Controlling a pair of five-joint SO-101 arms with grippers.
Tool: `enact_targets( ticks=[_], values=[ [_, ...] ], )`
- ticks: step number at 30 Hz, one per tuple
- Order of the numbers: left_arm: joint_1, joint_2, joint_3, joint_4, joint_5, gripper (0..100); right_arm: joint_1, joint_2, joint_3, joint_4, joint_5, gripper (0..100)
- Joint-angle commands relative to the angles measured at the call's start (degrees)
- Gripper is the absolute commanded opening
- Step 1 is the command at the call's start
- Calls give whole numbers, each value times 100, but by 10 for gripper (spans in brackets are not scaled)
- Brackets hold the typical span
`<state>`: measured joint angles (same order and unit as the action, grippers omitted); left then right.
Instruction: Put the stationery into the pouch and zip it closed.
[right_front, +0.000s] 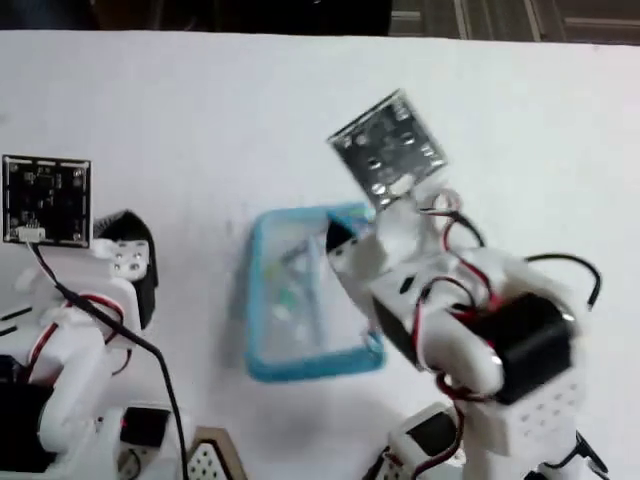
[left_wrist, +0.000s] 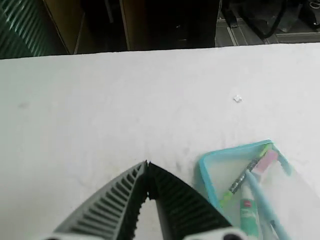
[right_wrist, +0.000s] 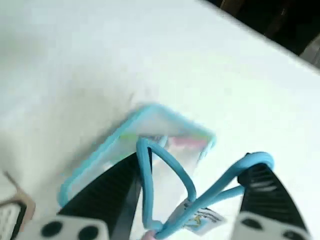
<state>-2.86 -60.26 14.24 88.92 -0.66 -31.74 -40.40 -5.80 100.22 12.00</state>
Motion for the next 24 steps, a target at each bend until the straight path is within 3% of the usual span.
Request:
enact_targets(
  ticks=[1,7,12,18,21,24],
  values=[
    [-22,-13,97,-299,-35,24,13,-629,1248,-136,0,283],
    [-31,-22,941,-712,-114,24,22,-2290,3376,-875,62,283],
    [-453,-101,1820,-1178,-923,24,31,-4004,5266,-1534,527,266],
    [-1297,-1341,2901,-1820,-967,24,84,-6360,6954,-2721,563,3],
    [-1297,-2220,3666,-2066,-967,24,593,-6123,7376,-3099,536,72],
    [-1297,-3081,4668,-2655,-967,24,1077,-6000,7938,-3820,536,65]
  ],
)
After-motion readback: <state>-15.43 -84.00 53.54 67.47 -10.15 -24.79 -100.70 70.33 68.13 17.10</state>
